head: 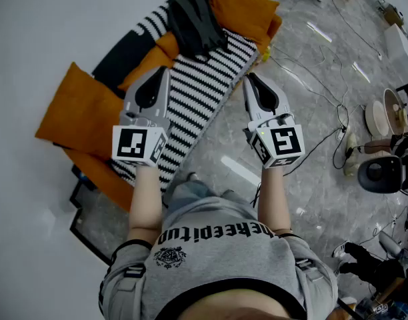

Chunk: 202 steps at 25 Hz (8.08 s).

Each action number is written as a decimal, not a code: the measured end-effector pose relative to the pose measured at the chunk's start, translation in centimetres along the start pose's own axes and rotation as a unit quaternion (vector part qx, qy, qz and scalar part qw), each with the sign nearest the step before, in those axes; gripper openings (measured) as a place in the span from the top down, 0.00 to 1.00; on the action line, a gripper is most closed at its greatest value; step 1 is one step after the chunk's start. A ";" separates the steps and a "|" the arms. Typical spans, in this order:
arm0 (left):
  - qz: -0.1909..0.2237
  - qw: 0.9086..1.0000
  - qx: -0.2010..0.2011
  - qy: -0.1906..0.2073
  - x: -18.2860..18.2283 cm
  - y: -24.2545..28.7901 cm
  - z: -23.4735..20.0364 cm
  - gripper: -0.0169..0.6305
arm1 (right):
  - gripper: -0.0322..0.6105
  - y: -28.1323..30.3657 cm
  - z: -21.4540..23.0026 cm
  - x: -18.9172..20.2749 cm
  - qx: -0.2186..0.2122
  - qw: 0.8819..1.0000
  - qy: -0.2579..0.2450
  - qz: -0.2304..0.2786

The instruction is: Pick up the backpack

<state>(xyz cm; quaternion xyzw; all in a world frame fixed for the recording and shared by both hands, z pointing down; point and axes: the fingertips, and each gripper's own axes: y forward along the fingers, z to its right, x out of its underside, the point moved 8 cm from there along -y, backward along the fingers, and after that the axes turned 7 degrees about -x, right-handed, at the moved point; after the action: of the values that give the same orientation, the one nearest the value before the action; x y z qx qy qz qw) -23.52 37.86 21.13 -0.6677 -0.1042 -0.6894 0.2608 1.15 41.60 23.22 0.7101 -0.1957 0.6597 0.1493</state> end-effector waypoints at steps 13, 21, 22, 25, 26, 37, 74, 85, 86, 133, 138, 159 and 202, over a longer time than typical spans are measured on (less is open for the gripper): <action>0.002 0.998 0.064 -0.008 0.6 1.0 -1.5 0.95 | 0.91 3.1 -1.2 0.2 -0.001 1.000 -0.002 -0.001; 0.005 0.995 0.104 0.004 1.3 1.1 -2.9 0.96 | 0.91 4.0 -2.2 0.5 -0.015 1.000 0.006 0.026; 0.008 0.995 0.100 0.000 1.5 1.2 -3.0 0.96 | 0.91 4.1 -2.1 0.6 -0.018 1.000 0.005 0.024; 0.018 0.996 0.090 -0.008 1.7 1.9 -3.6 0.96 | 0.93 4.6 -1.5 0.8 -0.015 1.000 0.010 0.020; 0.020 0.996 0.088 -0.008 1.8 2.2 -3.7 0.96 | 0.93 4.8 -1.2 0.9 -0.013 1.000 0.014 0.020; 0.020 0.998 0.063 -0.007 3.1 9.2 -4.3 0.95 | 0.93 9.6 5.2 1.6 -0.021 0.999 0.023 0.030; -0.002 1.000 0.013 0.015 6.7 31.5 0.3 0.95 | 0.93 20.5 27.4 4.2 -0.097 0.994 0.040 0.032; -0.019 1.000 0.006 0.007 9.0 37.1 -4.0 0.95 | 0.93 27.8 30.7 4.7 -0.102 0.994 0.039 0.028; -0.020 1.000 0.005 0.005 9.3 37.7 -4.6 0.95 | 0.93 28.7 30.9 4.8 -0.103 0.994 0.039 0.027; -0.221 0.969 0.015 -0.111 36.1 53.8 -22.0 0.81 | 0.93 54.1 35.6 19.0 -0.106 0.985 0.080 -0.108; -0.254 0.960 0.010 -0.115 40.7 54.9 -23.2 0.75 | 0.93 54.7 35.1 20.4 -0.115 0.983 0.077 -0.123; -0.357 0.923 -0.003 -0.142 53.9 60.2 -25.0 0.56 | 0.93 52.9 36.1 23.5 -0.096 0.977 0.085 -0.169; -0.163 0.976 0.108 -0.098 29.9 51.3 -13.3 0.90 | 0.93 43.7 34.0 16.0 -0.080 0.990 0.042 -0.107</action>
<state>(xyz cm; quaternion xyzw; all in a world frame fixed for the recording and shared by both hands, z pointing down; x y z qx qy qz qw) -8.62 -18.48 38.61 -0.6739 -0.3107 -0.6384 0.2040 11.09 -14.10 34.26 0.6841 -0.1643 0.6517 0.2835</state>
